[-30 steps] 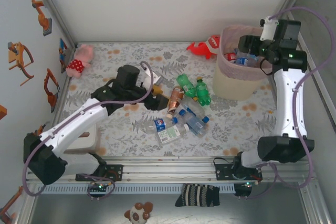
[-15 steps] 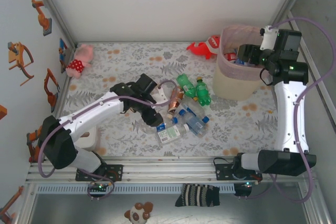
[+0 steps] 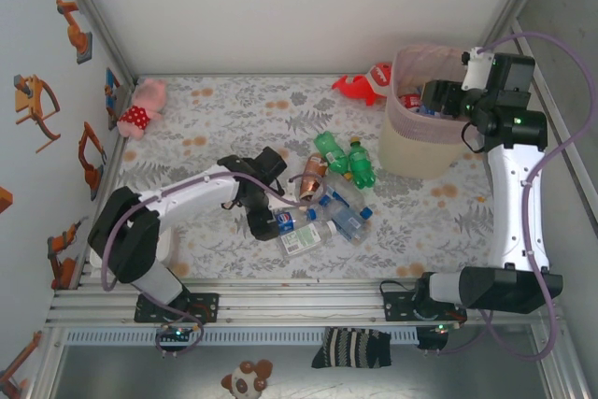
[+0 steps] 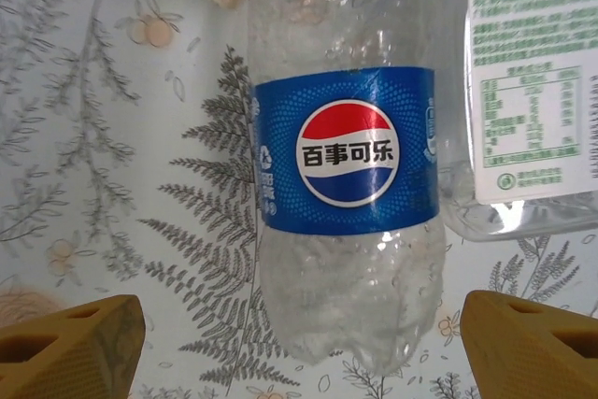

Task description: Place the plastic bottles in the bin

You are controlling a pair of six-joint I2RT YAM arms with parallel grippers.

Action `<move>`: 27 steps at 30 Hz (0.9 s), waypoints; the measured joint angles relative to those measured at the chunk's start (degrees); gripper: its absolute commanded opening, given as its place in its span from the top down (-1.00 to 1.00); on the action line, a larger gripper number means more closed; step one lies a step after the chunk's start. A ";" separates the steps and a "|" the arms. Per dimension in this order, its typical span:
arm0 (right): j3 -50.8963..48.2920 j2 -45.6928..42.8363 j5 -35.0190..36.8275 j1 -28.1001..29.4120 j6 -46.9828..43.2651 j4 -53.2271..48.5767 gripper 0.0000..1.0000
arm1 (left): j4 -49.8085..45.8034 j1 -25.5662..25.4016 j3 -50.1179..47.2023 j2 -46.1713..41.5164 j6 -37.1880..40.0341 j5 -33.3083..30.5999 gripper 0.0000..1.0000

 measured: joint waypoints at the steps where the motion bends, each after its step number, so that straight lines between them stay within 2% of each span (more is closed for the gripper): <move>1: 0.00 0.00 0.00 0.00 0.00 0.04 -0.55 | 0.33 0.00 -0.28 0.39 0.00 0.07 -0.75; 14: -0.35 -0.02 -0.17 0.00 0.00 0.04 -0.54 | 3.63 0.00 -2.03 5.70 -0.11 0.48 -0.48; 17: -0.37 -0.02 -0.17 0.00 0.00 0.04 -0.54 | 3.54 0.02 -2.40 5.81 -0.13 0.46 -0.44; 27: -0.37 -1.05 -0.20 0.00 0.00 0.02 -0.53 | 1.88 0.13 -2.43 3.28 -0.50 0.26 -0.14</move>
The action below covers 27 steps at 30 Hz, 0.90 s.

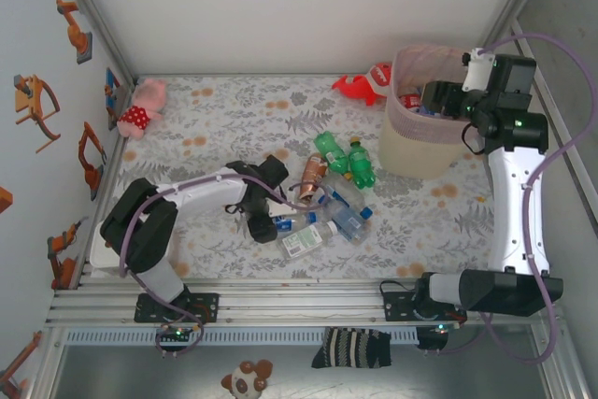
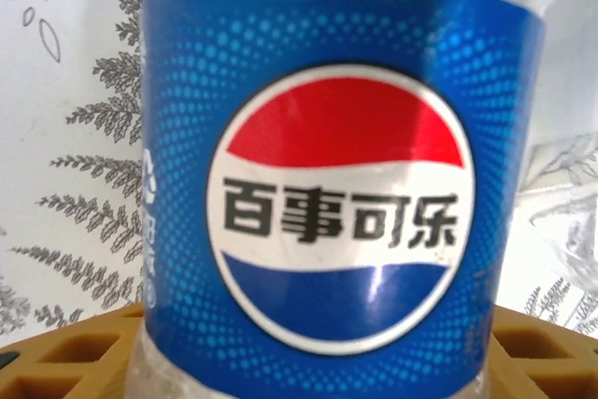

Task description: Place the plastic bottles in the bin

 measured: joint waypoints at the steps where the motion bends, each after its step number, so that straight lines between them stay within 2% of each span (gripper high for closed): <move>1: 0.00 -0.17 0.00 0.00 0.00 0.00 -0.53 | -0.22 0.07 0.00 -0.70 0.00 0.00 -0.13; 9: 0.00 -1.60 -1.70 0.00 0.24 0.00 -0.53 | -1.01 1.33 0.04 -9.55 -0.63 0.81 -0.11; 14: -1.90 -4.35 -6.54 0.22 2.05 3.15 -0.53 | 1.49 1.57 0.17 -16.59 -2.54 4.44 -0.10; 20: -9.60 -9.92 -15.65 1.90 7.54 14.47 -0.52 | 10.56 1.68 0.22 -22.21 -8.07 11.56 -0.08; 27: -17.03 -13.70 -25.59 6.82 16.90 33.79 -0.48 | 23.96 1.79 0.22 -26.23 -16.59 18.14 -0.05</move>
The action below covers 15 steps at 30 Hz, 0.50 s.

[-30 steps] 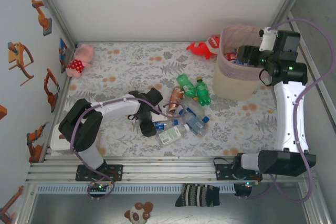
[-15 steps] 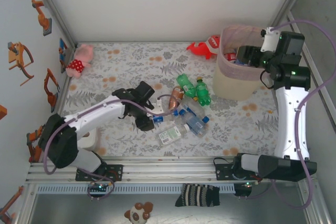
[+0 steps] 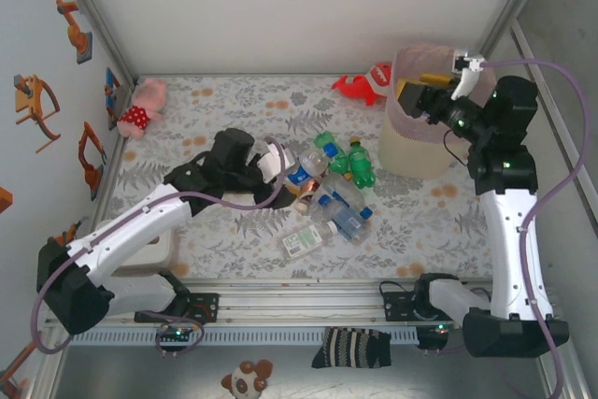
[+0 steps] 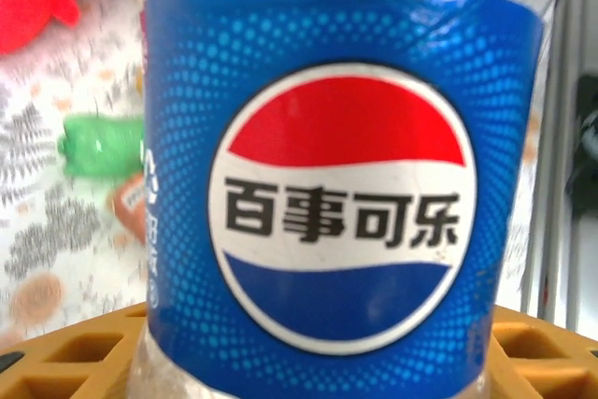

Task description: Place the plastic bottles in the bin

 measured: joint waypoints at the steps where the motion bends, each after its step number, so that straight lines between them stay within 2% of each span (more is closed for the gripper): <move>1: -0.31 -0.04 -1.20 1.25 1.09 2.62 -0.47 | 2.05 0.00 0.00 -0.39 -1.40 0.79 -0.05; 9: -0.61 0.98 -7.76 13.00 4.68 15.65 -0.39 | 15.26 0.04 0.00 -1.49 -10.38 6.67 -0.04; 15: -0.61 4.17 -9.88 19.06 6.43 21.73 -0.26 | 21.29 0.04 0.00 -1.62 -14.25 9.55 -0.05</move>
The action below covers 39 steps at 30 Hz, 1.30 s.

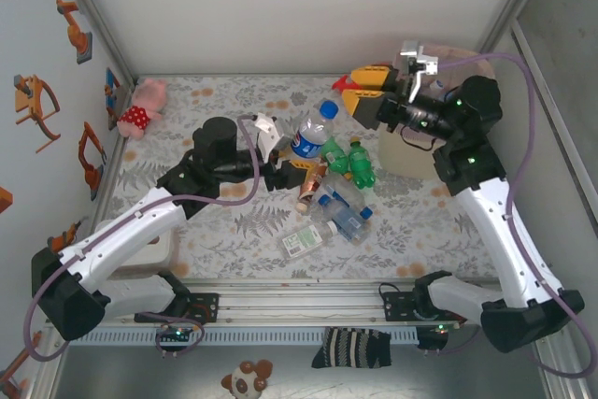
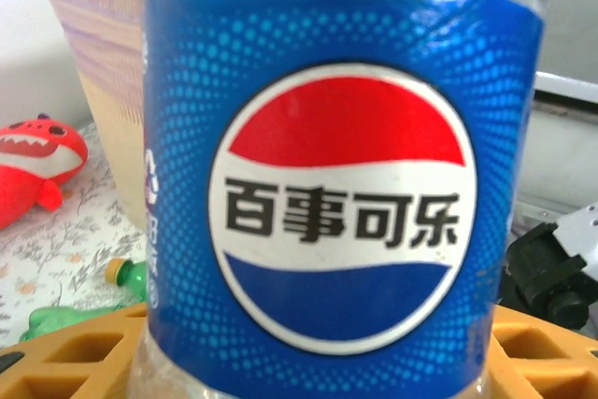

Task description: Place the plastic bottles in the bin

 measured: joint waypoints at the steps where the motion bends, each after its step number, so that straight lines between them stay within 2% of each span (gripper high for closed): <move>1: 0.00 0.61 -0.17 0.87 0.28 0.57 -0.24 | 0.66 0.00 0.00 0.00 -0.39 0.37 -0.04; 7: -0.26 3.34 -0.44 4.57 0.76 2.60 -0.11 | 3.06 0.00 0.02 0.00 -1.88 1.92 -0.04; 14: -0.68 4.48 -0.57 6.27 0.81 2.86 0.09 | 3.63 0.00 0.02 0.00 -3.04 2.36 -0.04; 18: -0.68 4.50 -0.57 6.88 0.44 2.82 0.23 | 3.96 0.00 0.00 0.00 -3.30 2.38 -0.04; 24: -0.68 4.48 -0.22 7.13 -0.52 2.75 0.56 | 3.93 0.02 0.00 0.00 -4.09 2.36 -0.08; 30: -0.04 4.46 0.98 7.13 -1.51 0.68 0.61 | 3.98 0.04 -0.04 -0.22 -4.26 2.05 -0.45; 39: 9.11 4.48 8.98 5.88 -10.47 -16.81 0.61 | 4.85 0.22 -1.38 -4.50 -4.26 -0.57 -0.53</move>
